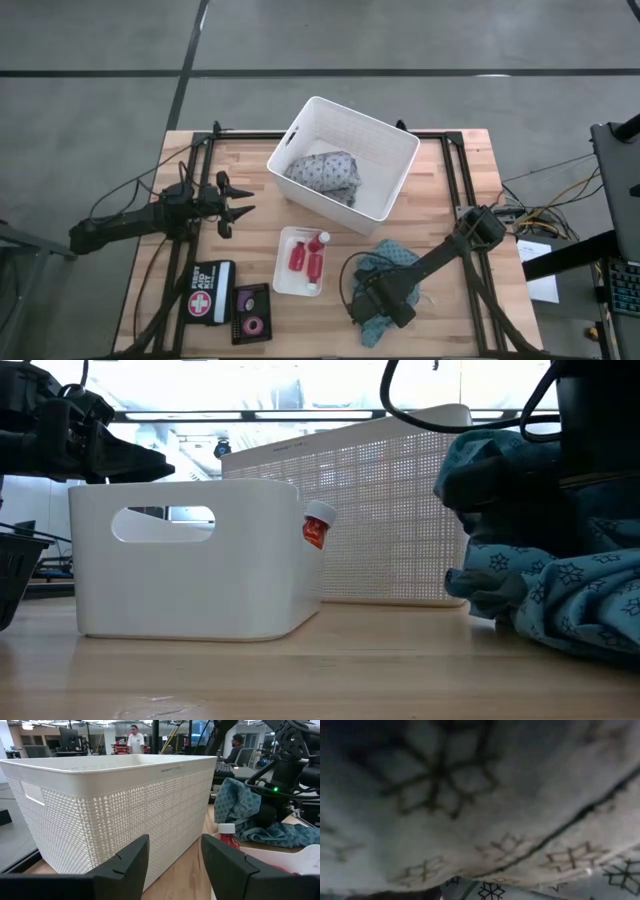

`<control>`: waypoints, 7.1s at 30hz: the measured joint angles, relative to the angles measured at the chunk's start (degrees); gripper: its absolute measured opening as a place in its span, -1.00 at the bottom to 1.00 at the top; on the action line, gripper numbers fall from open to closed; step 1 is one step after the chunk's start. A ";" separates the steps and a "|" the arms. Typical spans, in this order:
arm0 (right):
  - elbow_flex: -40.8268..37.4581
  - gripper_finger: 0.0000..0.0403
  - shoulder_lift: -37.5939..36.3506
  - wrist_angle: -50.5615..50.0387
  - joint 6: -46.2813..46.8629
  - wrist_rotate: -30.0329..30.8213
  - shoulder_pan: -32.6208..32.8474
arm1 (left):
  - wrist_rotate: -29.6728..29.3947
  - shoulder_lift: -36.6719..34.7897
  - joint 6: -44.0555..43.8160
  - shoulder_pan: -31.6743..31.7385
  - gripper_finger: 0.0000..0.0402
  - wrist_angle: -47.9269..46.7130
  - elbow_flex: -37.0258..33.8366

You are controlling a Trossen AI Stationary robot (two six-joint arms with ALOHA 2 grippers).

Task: Pick & Place Medicine items
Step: Put the blue patient gown into the big white bin

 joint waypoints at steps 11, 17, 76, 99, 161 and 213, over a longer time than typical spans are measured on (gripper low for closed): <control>0.00 -0.30 0.00 0.33 -0.04 0.35 -0.06 | 0.00 0.00 0.00 0.00 -0.08 0.00 0.00; 0.00 -0.66 0.00 0.43 -0.07 0.14 -0.34 | -0.01 0.00 -0.01 0.02 -0.08 0.00 0.00; 3.76 -0.65 -1.90 -4.97 -53.44 15.93 -1.36 | 0.00 0.00 0.00 0.00 -0.08 0.00 0.00; 3.34 -0.65 -1.76 -0.19 -70.51 22.77 -1.44 | 0.00 0.00 -0.02 0.01 -0.08 0.00 0.00; 30.55 -0.67 -23.71 -13.59 -115.99 81.83 -1.11 | 0.02 0.35 0.00 0.02 -0.08 0.00 0.00; -6.19 -0.68 -19.91 11.49 -148.87 2.71 -53.67 | 0.00 0.35 0.00 0.00 -0.08 0.02 0.00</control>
